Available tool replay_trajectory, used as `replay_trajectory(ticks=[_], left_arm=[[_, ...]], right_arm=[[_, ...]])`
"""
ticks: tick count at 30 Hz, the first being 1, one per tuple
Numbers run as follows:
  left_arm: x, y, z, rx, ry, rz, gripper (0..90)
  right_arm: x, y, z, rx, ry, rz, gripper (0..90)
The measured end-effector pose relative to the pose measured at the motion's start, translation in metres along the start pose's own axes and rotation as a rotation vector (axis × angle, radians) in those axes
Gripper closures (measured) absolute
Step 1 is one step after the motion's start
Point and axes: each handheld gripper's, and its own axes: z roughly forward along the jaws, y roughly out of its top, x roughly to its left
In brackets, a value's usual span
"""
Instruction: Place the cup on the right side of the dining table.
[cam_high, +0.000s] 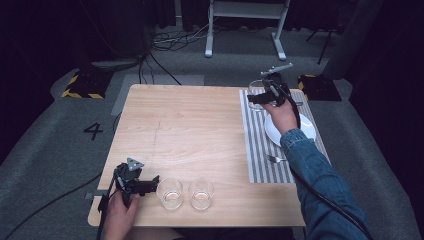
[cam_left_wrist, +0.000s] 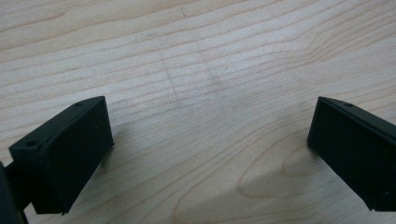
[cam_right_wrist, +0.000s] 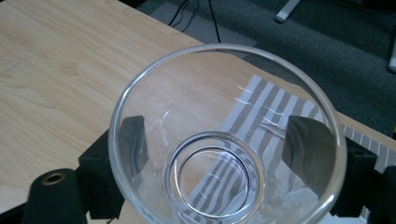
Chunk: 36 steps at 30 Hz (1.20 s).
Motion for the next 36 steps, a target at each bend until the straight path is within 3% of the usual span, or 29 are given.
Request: replay_trajectory(ticks=[13, 16, 21, 36], left_arm=[[0.000, 0.000, 0.000, 0.000, 0.001, 0.000, 0.3], [0.000, 0.000, 0.000, 0.000, 0.000, -0.001, 0.3], [0.000, 0.000, 0.000, 0.001, 0.000, 0.002, 0.3], [0.000, 0.000, 0.000, 0.000, -0.001, 0.002, 0.2]], right_arm=[[-0.019, 0.007, 0.060, 0.061, -0.035, 0.034, 19.4], [-0.023, 0.005, 0.072, 0.066, -0.027, 0.062, 19.4], [-0.034, -0.006, 0.092, 0.097, -0.050, 0.117, 19.4], [-0.048, -0.028, 0.113, 0.136, -0.071, 0.168, 19.4]])
